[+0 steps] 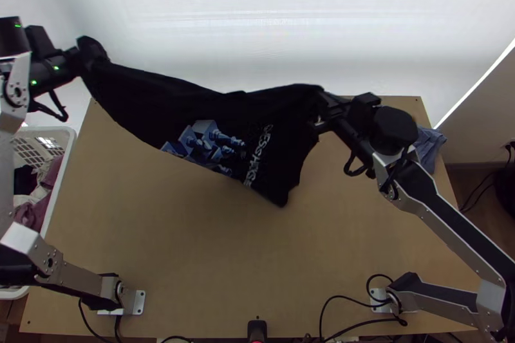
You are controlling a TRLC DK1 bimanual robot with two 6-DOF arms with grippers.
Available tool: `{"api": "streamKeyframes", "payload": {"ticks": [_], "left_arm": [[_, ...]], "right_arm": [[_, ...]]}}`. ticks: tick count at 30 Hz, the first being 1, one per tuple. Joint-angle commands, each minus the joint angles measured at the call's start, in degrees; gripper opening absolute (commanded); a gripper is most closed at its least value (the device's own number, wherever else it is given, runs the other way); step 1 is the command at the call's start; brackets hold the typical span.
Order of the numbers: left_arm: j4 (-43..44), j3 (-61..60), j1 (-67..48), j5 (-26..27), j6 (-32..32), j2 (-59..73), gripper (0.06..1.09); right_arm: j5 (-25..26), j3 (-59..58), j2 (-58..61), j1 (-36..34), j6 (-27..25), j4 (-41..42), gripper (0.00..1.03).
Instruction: Fold the t-shirt
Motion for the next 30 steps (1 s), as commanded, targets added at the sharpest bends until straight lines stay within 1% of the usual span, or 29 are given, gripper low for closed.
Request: {"api": "streamKeyframes", "payload": {"ticks": [1, 6, 8, 13, 15, 17, 19, 21, 25, 28, 30], "left_arm": [[1.67, 1.56, 2.1, -0.38, -3.81, -3.0, 0.09], [1.94, 0.51, 3.85, -0.38, -4.95, -5.2, 0.09], [1.76, -2.92, 3.85, -0.38, -4.95, -6.51, 0.09], [2.64, -19.35, 2.89, -0.38, -3.89, -12.32, 0.09], [4.13, -25.68, 2.45, -0.29, -3.63, -15.22, 0.09], [4.4, -31.31, 0.51, -0.29, -2.05, -17.94, 0.09], [4.4, -36.58, -0.19, 0.06, -1.08, -20.67, 0.09], [4.31, -41.85, -1.24, 0.06, 0.68, -22.95, 0.09], [3.08, -50.91, -2.47, 0.85, 3.4, -25.94, 0.09], [-1.14, -54.07, -3.7, 2.87, 5.77, -27.26, 0.09], [-5.54, -56.0, -5.37, 6.21, 8.5, -28.4, 0.09]], "right_arm": [[0.87, 4.73, -1.01, -3.66, -3.63, 5.37, 0.03], [0.96, 6.57, -2.41, -6.03, -5.48, 12.05, 0.03], [0.87, 6.48, -3.38, -6.03, -6.09, 11.69, 0.03], [0.43, 1.12, -7.77, -5.15, -6.09, 7.21, 0.03], [0.08, -0.2, -9.62, -4.54, -6.09, 3.61, 0.03], [-0.19, -1.34, -11.38, -3.48, -5.92, 0.18, 0.03], [-0.71, -1.95, -12.87, -2.95, -5.56, -4.65, 0.03], [-2.21, -3.01, -14.1, -2.95, -5.21, -9.22, 0.03], [-3.53, -5.56, -15.86, -2.95, -4.77, -14.41, 0.03], [-3.53, -7.14, -16.83, -1.99, -4.77, -16.26, 0.03], [-3.53, -7.67, -16.83, -1.9, -4.42, -16.96, 0.03]]}}
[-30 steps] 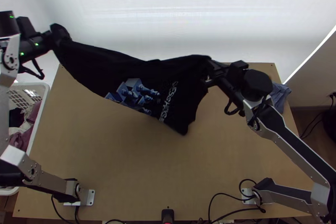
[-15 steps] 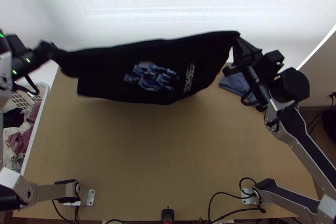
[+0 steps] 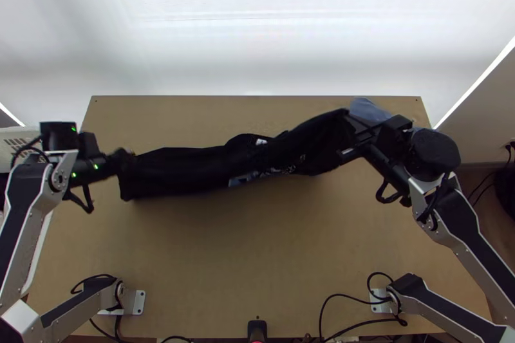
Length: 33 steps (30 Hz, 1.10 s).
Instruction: Fold the t-shirt
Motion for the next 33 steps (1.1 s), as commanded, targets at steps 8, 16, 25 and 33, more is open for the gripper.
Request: {"api": "streamKeyframes", "payload": {"ticks": [8, 16, 25, 33], "left_arm": [[-9.61, -12.54, -17.96, 4.62, 6.83, -7.05, 0.09], [-18.93, -14.74, -26.05, 6.38, 9.64, -0.54, 0.09], [-15.85, -12.1, -24.73, 6.38, 11.23, -0.28, 0.91], [-18.14, -7.97, -19.81, 6.56, 11.23, -0.9, 1.02]], "right_arm": [[-0.03, -3.31, -0.19, 0.46, 1.59, 0.13, 0.03], [-0.03, -4.19, 1.22, 0.37, 2.12, 0.4, 0.03], [-0.03, -4.71, 1.31, 0.37, 2.74, 0.49, 0.03], [-0.03, -6.29, 0.69, 0.29, 2.91, 0.49, 0.03]]}}
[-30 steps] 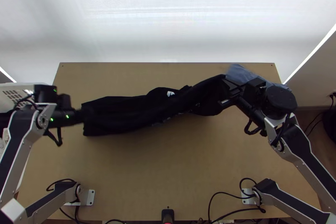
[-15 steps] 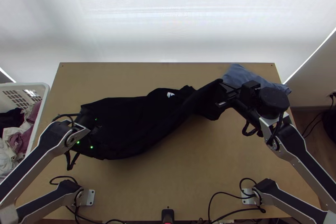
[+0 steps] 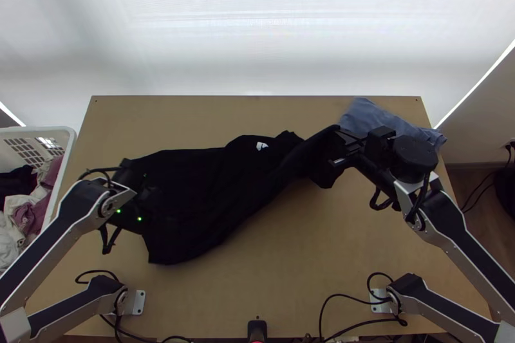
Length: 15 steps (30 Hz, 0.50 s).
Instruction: Fold the t-shirt
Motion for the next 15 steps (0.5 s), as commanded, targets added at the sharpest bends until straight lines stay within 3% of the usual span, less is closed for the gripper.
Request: {"api": "streamKeyframes", "payload": {"ticks": [1, 5, 11, 15], "left_arm": [[-3.5, 3.01, 3.43, 0.66, 0.69, 0.75, 1.02], [-10.18, 3.97, 6.68, 0.66, -0.27, 4.96, 1.02], [-10.18, 2.3, 8.09, 2.24, -1.07, 7.07, 1.02], [-6.58, -1.04, 12.13, 3.82, 0.69, 9.8, 0.85]], "right_arm": [[0.06, -1.44, -0.36, 0.05, 0.95, 1.25, 0.03], [0.06, -2.06, -0.62, 0.22, 1.21, 1.25, 0.03], [0.06, -2.59, -0.45, 0.57, 1.65, 1.6, 0.03], [0.06, -2.5, -0.27, 0.75, 1.65, 2.04, 0.03]]}}
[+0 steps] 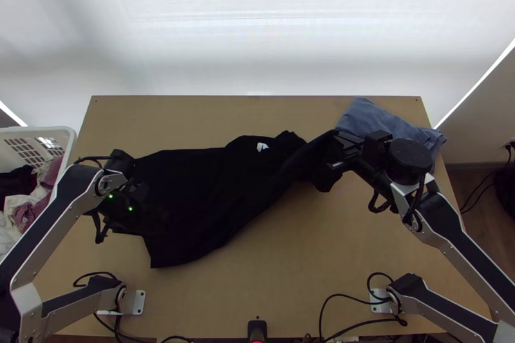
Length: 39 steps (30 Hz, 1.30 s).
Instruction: Fold the t-shirt
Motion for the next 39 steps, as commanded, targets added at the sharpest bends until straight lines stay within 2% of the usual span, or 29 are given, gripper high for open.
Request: {"api": "streamKeyframes", "payload": {"ticks": [1, 5, 12, 14, 15, 30, 31, 33, 36, 39], "left_arm": [[2.0, -3.71, 3.37, 1.0, 2.03, 3.09, 0.84], [3.49, -5.73, 5.92, 0.91, 4.58, 5.82, 0.83], [8.32, -8.45, 8.47, 0.39, 4.93, 9.6, 0.82], [10.61, -9.24, 9.09, 0.47, 4.75, 9.6, 0.68], [11.66, -9.51, 9.35, 0.47, 4.58, 9.6, 0.64], [17.82, -12.76, 11.37, 0.56, 5.19, 13.46, 0.64], [18.17, -12.76, 11.37, 0.74, 5.19, 13.46, 0.61], [19.31, -13.11, 11.11, 1.0, 5.1, 12.59, 0.36], [20.8, -13.55, 10.58, 1.35, 5.02, 10.39, 0.09], [20.72, -13.29, 10.4, 2.06, 5.02, 8.63, 0.09]], "right_arm": [[0.06, -0.62, -0.25, 0.73, 0.8, 1.65, 0.03], [0.06, -0.53, -0.25, 0.64, 0.71, 1.56, 0.03], [0.06, -0.71, -0.16, 0.73, 0.71, 1.82, 0.03], [0.06, -0.62, -0.07, 0.73, 0.71, 2.0, 0.03], [0.06, -0.53, 0.02, 0.73, 0.71, 2.0, 0.03], [0.06, -0.53, 0.1, 0.73, 0.8, 2.0, 0.03], [0.06, -0.53, 0.1, 0.73, 0.8, 2.0, 0.03], [0.06, -0.53, 0.1, 0.73, 0.8, 2.0, 0.03], [0.06, -0.44, 0.1, 0.73, 0.71, 2.0, 0.03], [0.15, -0.44, 0.02, 0.73, 0.71, 2.0, 0.03]]}}
